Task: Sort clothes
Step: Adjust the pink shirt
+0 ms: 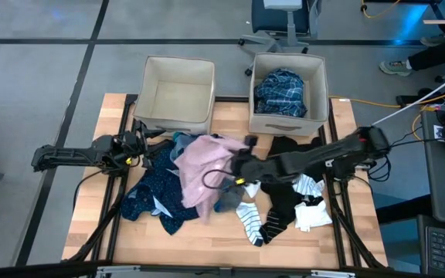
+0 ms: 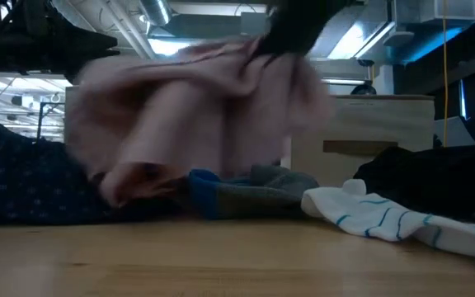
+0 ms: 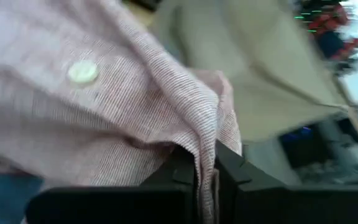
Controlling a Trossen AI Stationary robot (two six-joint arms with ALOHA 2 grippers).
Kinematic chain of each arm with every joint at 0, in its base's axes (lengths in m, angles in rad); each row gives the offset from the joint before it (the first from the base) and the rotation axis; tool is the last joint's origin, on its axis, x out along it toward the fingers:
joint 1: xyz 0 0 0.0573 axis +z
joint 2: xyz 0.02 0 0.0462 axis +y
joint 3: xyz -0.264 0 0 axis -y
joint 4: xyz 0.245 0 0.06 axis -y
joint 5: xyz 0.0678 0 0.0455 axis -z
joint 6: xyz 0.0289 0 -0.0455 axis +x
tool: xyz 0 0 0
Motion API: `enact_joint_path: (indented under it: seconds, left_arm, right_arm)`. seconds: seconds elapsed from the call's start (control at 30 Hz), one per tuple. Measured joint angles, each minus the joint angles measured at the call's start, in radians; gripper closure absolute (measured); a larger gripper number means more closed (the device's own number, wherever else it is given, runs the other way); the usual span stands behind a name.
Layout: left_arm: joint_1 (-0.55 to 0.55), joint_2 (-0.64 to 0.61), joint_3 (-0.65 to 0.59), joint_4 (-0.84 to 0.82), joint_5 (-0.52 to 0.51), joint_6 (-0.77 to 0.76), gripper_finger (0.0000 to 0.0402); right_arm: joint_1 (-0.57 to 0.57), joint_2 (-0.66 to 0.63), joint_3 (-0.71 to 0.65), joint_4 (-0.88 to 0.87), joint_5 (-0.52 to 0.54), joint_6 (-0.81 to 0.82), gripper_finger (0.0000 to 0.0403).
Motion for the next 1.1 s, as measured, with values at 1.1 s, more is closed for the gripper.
enact_joint_path:
  seconds: [1.1]
  left_arm:
    - [0.000,0.000,0.000,-0.001,-0.003,-0.003,0.0184]
  right_arm:
    - [0.196,-0.453,-0.022,-0.966,-0.047,1.002,0.0374]
